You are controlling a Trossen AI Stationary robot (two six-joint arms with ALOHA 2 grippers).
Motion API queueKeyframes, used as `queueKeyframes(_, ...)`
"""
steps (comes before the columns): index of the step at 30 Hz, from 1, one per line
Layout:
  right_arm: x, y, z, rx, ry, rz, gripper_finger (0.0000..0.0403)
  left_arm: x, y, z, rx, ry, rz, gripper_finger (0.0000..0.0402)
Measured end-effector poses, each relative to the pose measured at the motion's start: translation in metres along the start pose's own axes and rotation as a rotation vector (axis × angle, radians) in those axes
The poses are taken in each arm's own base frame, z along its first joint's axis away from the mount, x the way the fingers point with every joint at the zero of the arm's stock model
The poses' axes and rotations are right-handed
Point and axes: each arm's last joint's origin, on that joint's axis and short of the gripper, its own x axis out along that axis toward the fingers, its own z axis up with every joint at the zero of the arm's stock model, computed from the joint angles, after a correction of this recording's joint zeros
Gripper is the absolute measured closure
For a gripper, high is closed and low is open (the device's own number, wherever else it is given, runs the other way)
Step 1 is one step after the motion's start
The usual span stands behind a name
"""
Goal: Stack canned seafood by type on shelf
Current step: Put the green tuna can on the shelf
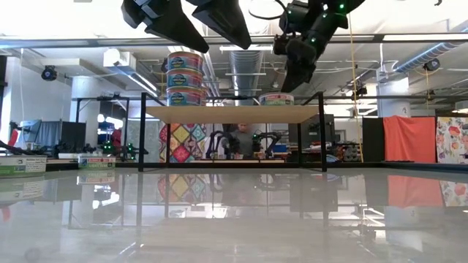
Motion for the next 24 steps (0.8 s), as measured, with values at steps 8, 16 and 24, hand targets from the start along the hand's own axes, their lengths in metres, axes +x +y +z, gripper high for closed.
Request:
queueKeyframes(8,-0.004,0.0,0.001,-0.023,0.002,-0.014,0.039,0.0,0.0,0.0,0.0,0.0,0.0,0.0023)
queueKeyframes(16,-0.014,-0.001,0.009,-0.018,-0.044,-0.026,0.039,0.0,0.0,0.0,0.0,0.0,0.0,0.0023)
queueKeyframes(24,-0.011,-0.001,0.008,-0.013,-0.055,-0.027,0.039,0.001,0.0,0.001,-0.003,0.001,0.002,0.0023)
